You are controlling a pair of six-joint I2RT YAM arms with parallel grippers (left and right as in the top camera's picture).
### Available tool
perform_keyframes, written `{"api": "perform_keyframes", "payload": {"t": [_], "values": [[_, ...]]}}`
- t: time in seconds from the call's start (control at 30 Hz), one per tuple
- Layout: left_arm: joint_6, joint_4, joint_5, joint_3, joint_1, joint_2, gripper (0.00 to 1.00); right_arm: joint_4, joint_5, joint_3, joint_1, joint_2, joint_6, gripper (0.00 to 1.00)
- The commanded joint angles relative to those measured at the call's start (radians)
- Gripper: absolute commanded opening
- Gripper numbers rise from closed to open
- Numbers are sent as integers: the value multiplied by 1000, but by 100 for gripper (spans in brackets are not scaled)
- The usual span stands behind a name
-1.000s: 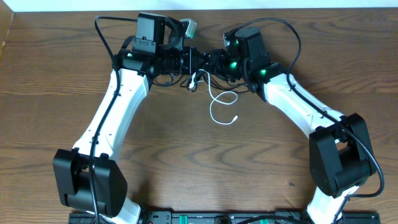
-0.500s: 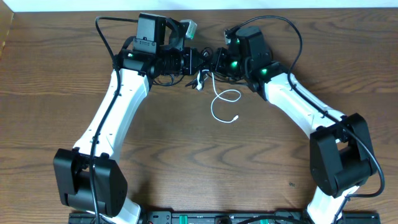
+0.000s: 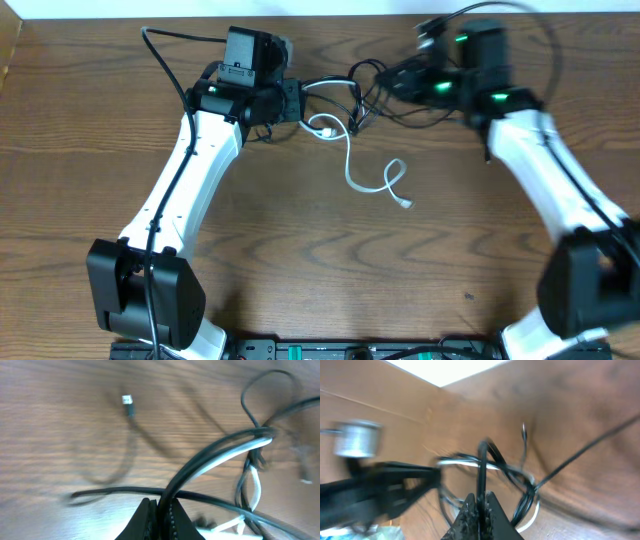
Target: Untangle cables
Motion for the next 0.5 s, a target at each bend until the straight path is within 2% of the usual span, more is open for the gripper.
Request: {"api": "perform_keyframes", "payload": {"t": [0.0,0.23,0.33,0.4,0.47], "values": [[-17,-29,-150,2,20,-7,7,2,-158,8,-123,-125,-61,1],[-14,-52,-141,2,47,-7,7,-18,-261,8,-287,-227,-66,1],[54,-35,-33,2,47,-7,8,-71,-243,8,-295,-226,-91,1],[91,-7,72,2,47,-7,7,-117,-207,8,-276,-212,-104,6],[115,25,175,2,47,-7,7,-137,-197,7,-248,-190,-117,17]]}}
